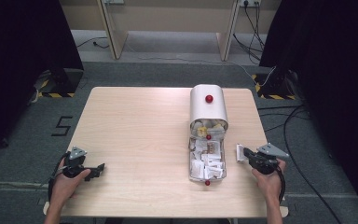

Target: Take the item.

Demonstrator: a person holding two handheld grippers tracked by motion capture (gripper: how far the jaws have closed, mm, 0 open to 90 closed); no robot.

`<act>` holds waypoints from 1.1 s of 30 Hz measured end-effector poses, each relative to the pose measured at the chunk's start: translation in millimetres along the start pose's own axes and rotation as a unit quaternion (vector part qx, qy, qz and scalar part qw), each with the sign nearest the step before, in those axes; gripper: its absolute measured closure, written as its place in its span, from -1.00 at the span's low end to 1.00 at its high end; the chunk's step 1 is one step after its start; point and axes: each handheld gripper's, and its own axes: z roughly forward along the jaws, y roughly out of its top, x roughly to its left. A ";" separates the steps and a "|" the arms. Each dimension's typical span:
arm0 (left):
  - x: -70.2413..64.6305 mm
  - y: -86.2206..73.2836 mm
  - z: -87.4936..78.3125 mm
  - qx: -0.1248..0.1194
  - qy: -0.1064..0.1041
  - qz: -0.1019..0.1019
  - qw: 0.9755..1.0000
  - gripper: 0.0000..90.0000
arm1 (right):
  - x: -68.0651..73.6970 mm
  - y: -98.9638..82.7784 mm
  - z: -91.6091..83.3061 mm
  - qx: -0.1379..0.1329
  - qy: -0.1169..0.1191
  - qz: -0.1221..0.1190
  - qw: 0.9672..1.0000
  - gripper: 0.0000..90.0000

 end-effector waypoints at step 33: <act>0.1 0.0 0.0 0.000 0.000 0.000 1.000 -1.00 | 2.7 -2.0 -6.2 -0.002 -0.016 0.036 0.999 0.08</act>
